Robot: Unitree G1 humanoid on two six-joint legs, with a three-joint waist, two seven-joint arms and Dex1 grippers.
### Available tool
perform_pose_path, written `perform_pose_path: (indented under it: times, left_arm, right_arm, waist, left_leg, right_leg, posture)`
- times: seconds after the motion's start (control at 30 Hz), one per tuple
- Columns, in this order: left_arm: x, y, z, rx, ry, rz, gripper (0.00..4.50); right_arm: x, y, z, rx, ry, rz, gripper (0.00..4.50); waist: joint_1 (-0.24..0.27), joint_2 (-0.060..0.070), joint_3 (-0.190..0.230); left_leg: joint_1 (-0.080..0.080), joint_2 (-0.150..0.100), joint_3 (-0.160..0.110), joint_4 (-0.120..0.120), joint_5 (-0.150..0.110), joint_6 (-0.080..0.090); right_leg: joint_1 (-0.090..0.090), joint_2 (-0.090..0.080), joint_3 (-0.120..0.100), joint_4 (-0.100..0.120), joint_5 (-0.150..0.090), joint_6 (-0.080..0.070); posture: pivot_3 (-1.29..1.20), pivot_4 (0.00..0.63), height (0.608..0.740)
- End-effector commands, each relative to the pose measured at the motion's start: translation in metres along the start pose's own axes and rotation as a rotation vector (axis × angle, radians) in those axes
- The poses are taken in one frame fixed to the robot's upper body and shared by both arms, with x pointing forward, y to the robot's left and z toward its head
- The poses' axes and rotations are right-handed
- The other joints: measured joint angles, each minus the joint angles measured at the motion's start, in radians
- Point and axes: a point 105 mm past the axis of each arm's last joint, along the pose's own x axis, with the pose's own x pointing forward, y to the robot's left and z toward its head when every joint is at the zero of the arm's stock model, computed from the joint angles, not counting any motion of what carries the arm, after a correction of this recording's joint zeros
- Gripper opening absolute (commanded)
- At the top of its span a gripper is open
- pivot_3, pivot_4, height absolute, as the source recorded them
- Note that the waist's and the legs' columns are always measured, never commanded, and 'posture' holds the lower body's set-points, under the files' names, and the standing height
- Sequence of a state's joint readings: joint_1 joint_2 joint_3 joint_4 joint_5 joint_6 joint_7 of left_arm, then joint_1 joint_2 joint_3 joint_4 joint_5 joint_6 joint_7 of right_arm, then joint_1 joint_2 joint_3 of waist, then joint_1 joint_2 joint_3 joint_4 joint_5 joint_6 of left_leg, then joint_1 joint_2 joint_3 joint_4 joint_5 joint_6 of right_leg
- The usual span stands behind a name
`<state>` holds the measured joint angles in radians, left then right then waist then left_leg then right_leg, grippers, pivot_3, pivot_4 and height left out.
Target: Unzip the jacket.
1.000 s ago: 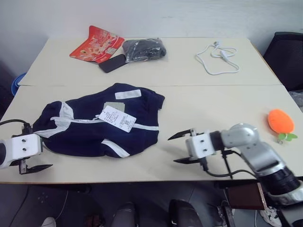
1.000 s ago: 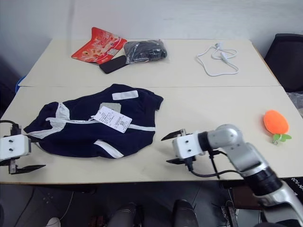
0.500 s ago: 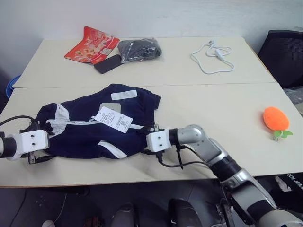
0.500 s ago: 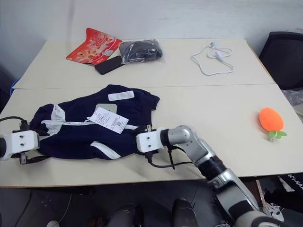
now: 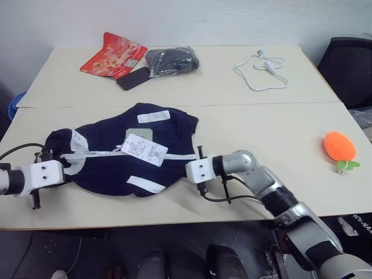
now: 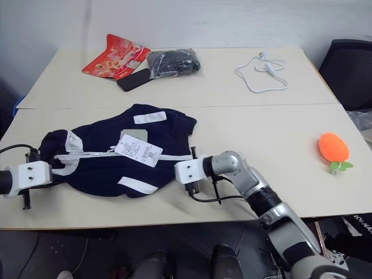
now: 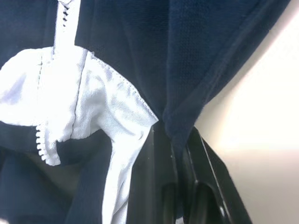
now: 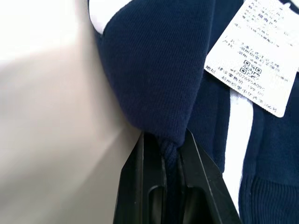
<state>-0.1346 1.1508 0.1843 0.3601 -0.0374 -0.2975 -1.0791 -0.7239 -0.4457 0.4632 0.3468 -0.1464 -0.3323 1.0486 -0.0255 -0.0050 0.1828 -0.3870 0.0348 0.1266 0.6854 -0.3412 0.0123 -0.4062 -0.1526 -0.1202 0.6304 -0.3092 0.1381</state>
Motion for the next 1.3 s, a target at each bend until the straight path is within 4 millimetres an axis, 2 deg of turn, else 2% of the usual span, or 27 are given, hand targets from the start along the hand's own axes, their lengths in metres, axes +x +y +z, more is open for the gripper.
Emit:
perform_pose_path:
  times: [0.03, 0.13, 0.27, 0.33, 0.57, 0.63, 0.73, 0.83, 1.0, 1.23, 1.3]
  left_arm:
    - [0.019, -0.004, 0.035, 0.008, -0.108, -0.03, 0.02]
    - [0.04, -0.014, 0.075, 0.045, -0.213, -0.079, 0.02]
    - [0.061, -0.026, 0.114, 0.121, -0.298, -0.13, 0.02]
    - [0.078, -0.029, 0.14, 0.159, -0.363, -0.144, 0.02]
    - [0.118, -0.032, 0.198, 0.252, -0.493, -0.184, 0.02]
    - [0.124, -0.034, 0.207, 0.27, -0.515, -0.192, 0.02]
    - [0.125, -0.04, 0.207, 0.303, -0.505, -0.215, 0.02]
    - [0.117, -0.044, 0.19, 0.306, -0.446, -0.229, 0.02]
    - [0.1, -0.06, 0.155, 0.256, -0.328, -0.248, 0.02]
    - [0.097, -0.057, 0.147, 0.118, -0.305, -0.166, 0.02]
    - [0.099, -0.057, 0.147, 0.096, -0.31, -0.161, 0.5]
  right_arm:
    - [-0.049, 0.008, -0.032, 0.058, 0.127, 0.02, 0.0]
    - [-0.09, 0.014, -0.046, 0.102, 0.211, 0.023, 0.0]
    - [-0.135, 0.029, -0.06, 0.146, 0.325, 0.04, 0.0]
    - [-0.159, 0.038, -0.064, 0.193, 0.381, 0.042, 0.0]
    - [-0.214, 0.069, -0.065, 0.333, 0.509, 0.059, 0.0]
    - [-0.22, 0.076, -0.062, 0.352, 0.517, 0.06, 0.0]
    - [-0.211, 0.073, -0.054, 0.365, 0.465, 0.013, 0.0]
    - [-0.195, 0.064, -0.047, 0.36, 0.402, -0.04, 0.0]
    - [-0.183, 0.056, -0.053, 0.32, 0.389, -0.081, 0.0]
    - [-0.18, 0.058, -0.057, 0.324, 0.381, -0.076, 0.0]
    - [-0.181, 0.061, -0.056, 0.349, 0.378, -0.053, 0.56]
  waist:
    - [0.009, 0.0, 0.0]
    - [0.029, 0.0, 0.0]
    - [0.043, 0.0, 0.0]
    - [0.048, 0.0, 0.0]
    - [0.054, 0.001, -0.001]
    - [0.053, 0.001, -0.001]
    - [0.045, 0.0, -0.001]
    - [0.032, 0.001, -0.001]
    - [0.023, 0.001, -0.001]
    - [0.025, 0.001, -0.001]
    - [0.025, 0.001, -0.002]
  left_leg:
    - [0.0, 0.0, -0.001, 0.0, 0.0, 0.0]
    - [0.0, -0.002, -0.003, 0.004, -0.001, 0.003]
    - [0.0, -0.002, -0.005, 0.01, -0.004, 0.005]
    - [0.0, -0.002, -0.005, 0.011, -0.004, 0.005]
    - [0.0, -0.002, -0.007, 0.013, -0.005, 0.006]
    - [0.0, -0.002, -0.007, 0.014, -0.005, 0.006]
    - [0.0, -0.002, -0.007, 0.013, -0.005, 0.006]
    - [0.001, 0.0, -0.007, 0.013, -0.005, 0.005]
    - [0.001, 0.001, -0.007, 0.012, -0.005, 0.005]
    - [0.002, 0.002, -0.007, 0.013, -0.005, 0.005]
    - [0.002, 0.002, -0.007, 0.013, -0.005, 0.005]
  right_leg:
    - [0.001, 0.0, 0.0, 0.0, 0.0, 0.0]
    - [0.004, -0.001, 0.0, -0.001, 0.0, 0.0]
    - [0.01, -0.002, -0.001, -0.003, 0.0, 0.0]
    - [0.01, -0.001, -0.001, -0.002, 0.0, 0.0]
    - [0.013, -0.001, -0.004, -0.003, 0.001, 0.001]
    - [0.013, -0.001, -0.004, -0.004, 0.001, 0.001]
    - [0.013, -0.001, -0.004, -0.004, 0.001, 0.001]
    - [0.013, 0.001, -0.003, -0.004, 0.001, 0.001]
    - [0.013, 0.001, -0.003, -0.004, 0.001, 0.001]
    - [0.013, 0.001, -0.002, -0.004, 0.001, 0.001]
    - [0.013, 0.001, -0.002, -0.004, 0.001, 0.001]
  posture:
    - [0.0, 0.15, 0.74]
    - [0.0, 0.15, 0.74]
    - [0.0, 0.15, 0.74]
    - [0.0, 0.15, 0.74]
    - [0.0, 0.15, 0.74]
    - [0.0, 0.15, 0.74]
    - [0.0, 0.15, 0.74]
    - [0.0, 0.15, 0.74]
    - [0.0, 0.15, 0.74]
    - [0.0, 0.15, 0.74]
    - [0.0, 0.15, 0.74]
